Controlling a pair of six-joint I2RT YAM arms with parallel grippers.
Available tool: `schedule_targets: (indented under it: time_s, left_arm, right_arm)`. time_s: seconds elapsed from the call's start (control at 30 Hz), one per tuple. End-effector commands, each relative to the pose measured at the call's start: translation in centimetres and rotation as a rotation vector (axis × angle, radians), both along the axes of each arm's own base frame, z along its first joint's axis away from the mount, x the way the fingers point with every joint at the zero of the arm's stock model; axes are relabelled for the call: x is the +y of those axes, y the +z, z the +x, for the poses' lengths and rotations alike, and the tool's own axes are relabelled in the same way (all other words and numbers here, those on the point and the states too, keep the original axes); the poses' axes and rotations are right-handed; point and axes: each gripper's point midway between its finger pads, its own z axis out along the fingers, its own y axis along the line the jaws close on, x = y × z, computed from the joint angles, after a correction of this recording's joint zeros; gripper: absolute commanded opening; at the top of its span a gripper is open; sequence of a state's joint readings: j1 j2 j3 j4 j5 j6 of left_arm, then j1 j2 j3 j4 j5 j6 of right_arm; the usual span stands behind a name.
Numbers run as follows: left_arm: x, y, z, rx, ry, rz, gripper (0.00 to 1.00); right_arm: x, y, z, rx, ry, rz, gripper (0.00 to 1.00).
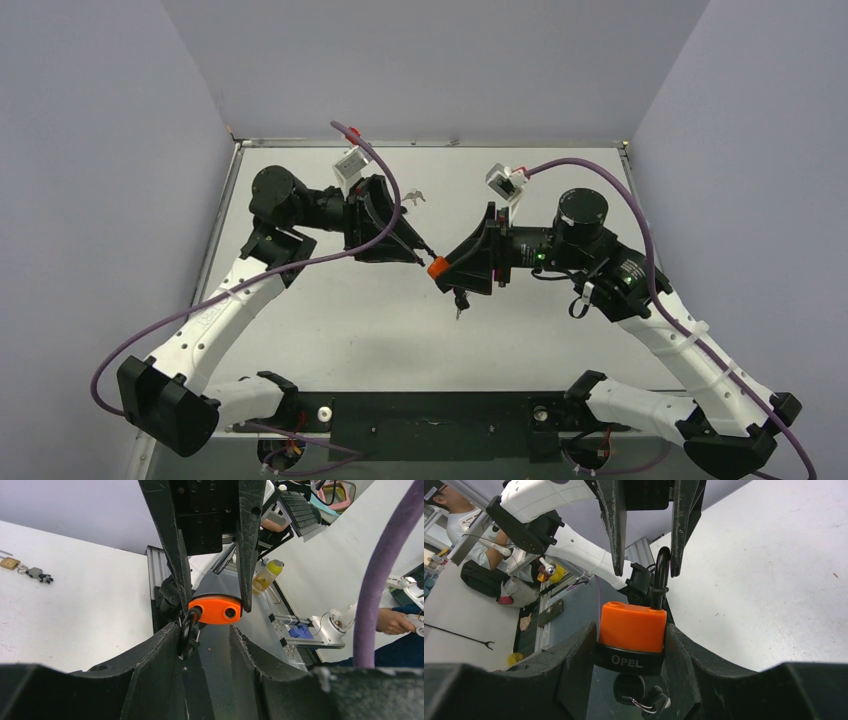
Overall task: Lock with the key
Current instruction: Lock the lock.
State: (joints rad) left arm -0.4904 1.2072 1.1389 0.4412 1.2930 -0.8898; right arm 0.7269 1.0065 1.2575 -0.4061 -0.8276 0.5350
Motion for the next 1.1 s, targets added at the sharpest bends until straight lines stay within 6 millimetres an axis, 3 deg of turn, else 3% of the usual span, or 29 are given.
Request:
schedule_targets:
  time_s: [0.0, 0.37, 0.5, 0.6, 0.67, 0.73, 0.77, 0.83, 0.93, 0.97, 1.07]
  left_arm:
    - [0.5, 0.9, -1.5, -0.092, -0.029, -0.024, 0.38]
    - [0.2, 0.5, -1.2, -0.075, -0.014, -0.005, 0.27]
    - [0.0, 0.3, -0.9, -0.066, -0.009, 0.003, 0.18]
    - [-0.2, 0.3, -1.0, -0.066, -0.006, 0.005, 0.00]
    - [-0.3, 0.4, -0.7, -0.064, 0.016, 0.006, 0.00]
    - [-0.5, 0.8, 0.3, -0.066, 0.085, 0.003, 0.00]
    - [-0.6, 0.5, 0.7, -0.039, 0.108, 0.024, 0.00]
    - [-0.7, 1.2, 1.7, -0.042, 0.183, 0.027, 0.00]
    - [-0.6, 2.4, 3.5, -0.046, 0.310, 0.016, 0.00]
    - [-0.4, 2.7, 3.7, -0.034, 0.341, 0.023, 0.00]
    - [0.0, 4.2, 5.2, -0.028, 0.464, 0.007, 0.00]
  right_arm:
    - [0.2, 3.7, -0.4, -0.093, 0.020, 0.081, 0.00]
    - [0.7, 3.4, -0.5, -0.093, 0.028, 0.060, 0.00]
    - [0.6, 3.2, -0.4, -0.095, 0.024, 0.048, 0.00]
    - [0.6, 2.8, -0.1, -0.105, 0.009, 0.030, 0.00]
    - [0.4, 2.5, 0.5, -0.118, -0.024, 0.007, 0.04]
    - [0.1, 2.0, 1.6, -0.137, -0.086, -0.019, 0.22]
    - [-0.1, 2.0, 2.1, -0.147, -0.117, -0.025, 0.40]
    - [-1.0, 1.6, 4.4, -0.167, -0.267, -0.049, 0.63]
    - [-2.2, 2.0, 6.0, -0.198, -0.363, -0.031, 0.77]
    - [-2.3, 2.9, 6.3, -0.215, -0.380, 0.010, 0.81]
    - [-4.0, 4.3, 8.2, -0.216, -0.423, 0.125, 0.84]
